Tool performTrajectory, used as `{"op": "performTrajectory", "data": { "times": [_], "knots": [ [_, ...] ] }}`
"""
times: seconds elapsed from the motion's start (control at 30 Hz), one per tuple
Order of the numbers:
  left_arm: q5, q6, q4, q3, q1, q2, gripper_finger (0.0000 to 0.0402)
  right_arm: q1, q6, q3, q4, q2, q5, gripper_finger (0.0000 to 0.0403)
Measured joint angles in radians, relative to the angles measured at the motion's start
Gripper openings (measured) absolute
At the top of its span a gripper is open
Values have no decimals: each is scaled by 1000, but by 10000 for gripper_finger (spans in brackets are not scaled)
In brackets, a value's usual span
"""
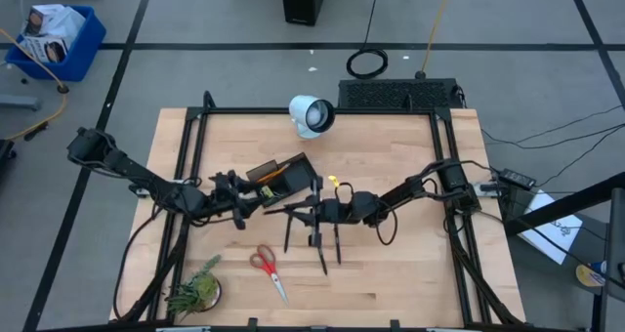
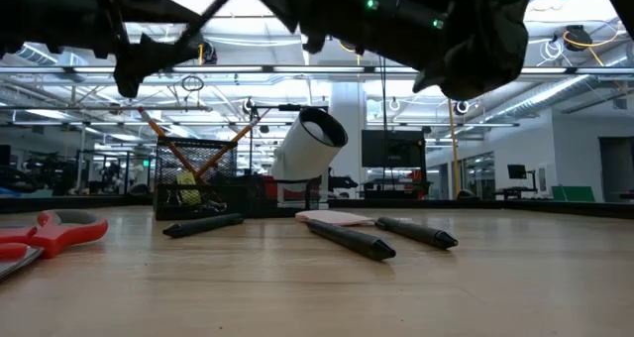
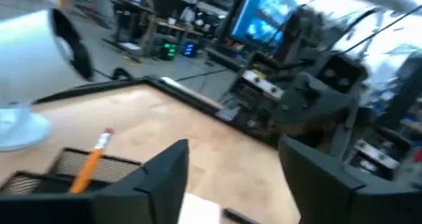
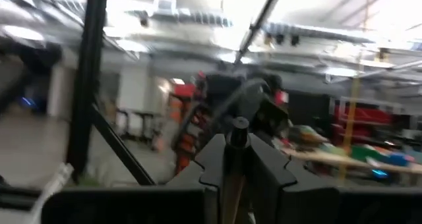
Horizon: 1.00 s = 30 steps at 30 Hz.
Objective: Pick and place office supplies into organizer
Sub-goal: Put the black pen into the black desk organizer
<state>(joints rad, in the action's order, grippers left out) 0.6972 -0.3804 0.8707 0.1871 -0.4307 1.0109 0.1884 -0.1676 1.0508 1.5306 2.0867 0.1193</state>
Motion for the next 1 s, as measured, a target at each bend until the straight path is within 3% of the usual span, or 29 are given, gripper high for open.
{"op": "performTrajectory", "data": {
  "times": [0.17, 0.33, 0.5, 0.7, 1.0],
  "knots": [
    [7, 99, 4, 0, 0, -37, 289, 8, -92, -3, -85, 0, 122, 28],
    [6, 286, -36, 0, -21, -157, 307, -7, -153, 11, -140, 0, 249, 32],
    [9, 282, -106, 0, -43, -302, 309, -51, -185, 53, -170, 0, 247, 28],
    [10, 300, -253, 0, -70, -456, 307, -118, -186, 163, -414, 0, 246, 34],
    [-15, 292, -317, 0, -96, -522, 301, -209, -89, 300, -699, 0, 233, 36]
  ]
}}
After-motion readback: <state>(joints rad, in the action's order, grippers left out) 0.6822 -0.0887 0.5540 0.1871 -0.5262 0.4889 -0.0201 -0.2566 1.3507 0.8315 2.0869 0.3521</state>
